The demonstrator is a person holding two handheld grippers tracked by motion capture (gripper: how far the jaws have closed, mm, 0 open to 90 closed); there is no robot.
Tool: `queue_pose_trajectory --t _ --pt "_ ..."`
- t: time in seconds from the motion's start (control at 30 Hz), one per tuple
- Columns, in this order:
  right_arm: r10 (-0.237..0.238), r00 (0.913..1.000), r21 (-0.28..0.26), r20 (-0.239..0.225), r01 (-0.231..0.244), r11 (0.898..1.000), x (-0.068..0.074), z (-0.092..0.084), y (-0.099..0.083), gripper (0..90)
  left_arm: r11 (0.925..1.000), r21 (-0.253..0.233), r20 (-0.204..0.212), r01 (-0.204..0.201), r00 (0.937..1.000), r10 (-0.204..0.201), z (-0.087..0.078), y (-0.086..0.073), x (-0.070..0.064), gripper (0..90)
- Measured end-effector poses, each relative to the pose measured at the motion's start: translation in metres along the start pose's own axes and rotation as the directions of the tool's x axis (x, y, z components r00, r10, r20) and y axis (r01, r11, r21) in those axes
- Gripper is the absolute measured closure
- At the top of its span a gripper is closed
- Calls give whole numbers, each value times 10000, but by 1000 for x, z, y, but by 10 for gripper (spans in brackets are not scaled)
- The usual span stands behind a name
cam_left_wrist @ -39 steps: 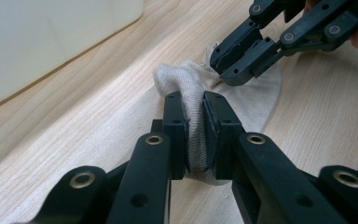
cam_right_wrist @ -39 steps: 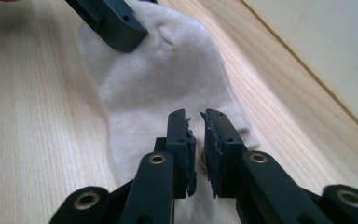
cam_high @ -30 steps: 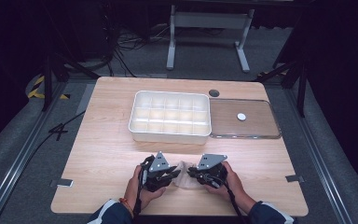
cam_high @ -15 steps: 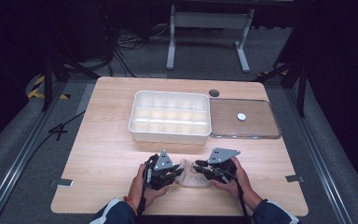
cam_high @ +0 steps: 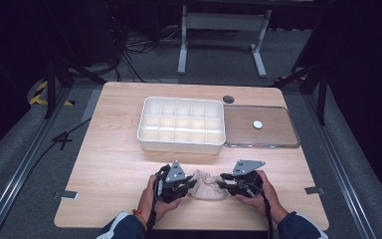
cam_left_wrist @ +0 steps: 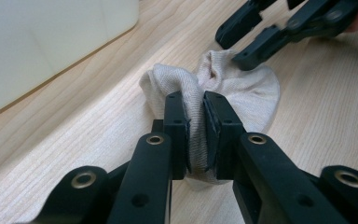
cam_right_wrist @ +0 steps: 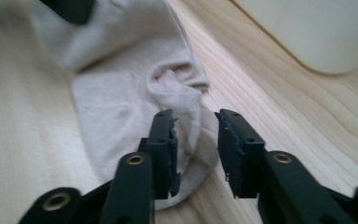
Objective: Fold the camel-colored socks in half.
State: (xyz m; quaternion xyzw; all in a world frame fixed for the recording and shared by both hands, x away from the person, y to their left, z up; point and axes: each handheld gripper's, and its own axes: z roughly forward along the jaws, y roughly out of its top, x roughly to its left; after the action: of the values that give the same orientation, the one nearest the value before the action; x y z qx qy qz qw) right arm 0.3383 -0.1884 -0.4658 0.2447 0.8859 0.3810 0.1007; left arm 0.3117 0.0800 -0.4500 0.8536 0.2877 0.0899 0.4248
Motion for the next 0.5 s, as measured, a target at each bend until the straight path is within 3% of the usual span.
queue_pose_trajectory --t 0.07,0.33,0.37,0.5 --pt "55 9999 136 118 -56 9999 -1 4 -2 713 9999 -61 41 132 9999 -132 1 1 -1 800" --pt "28 10000 138 10 -28 9999 -2 8 -3 731 9999 -17 107 -113 9999 113 10 9 -7 800" --pt "49 10000 132 8 -49 9999 -2 8 -3 732 10000 -99 95 9 10000 -8 13 10 -8 800" --pt "-162 9998 128 103 161 9998 0 9 -2 734 10000 23 106 -43 9999 42 22 15 -12 801"
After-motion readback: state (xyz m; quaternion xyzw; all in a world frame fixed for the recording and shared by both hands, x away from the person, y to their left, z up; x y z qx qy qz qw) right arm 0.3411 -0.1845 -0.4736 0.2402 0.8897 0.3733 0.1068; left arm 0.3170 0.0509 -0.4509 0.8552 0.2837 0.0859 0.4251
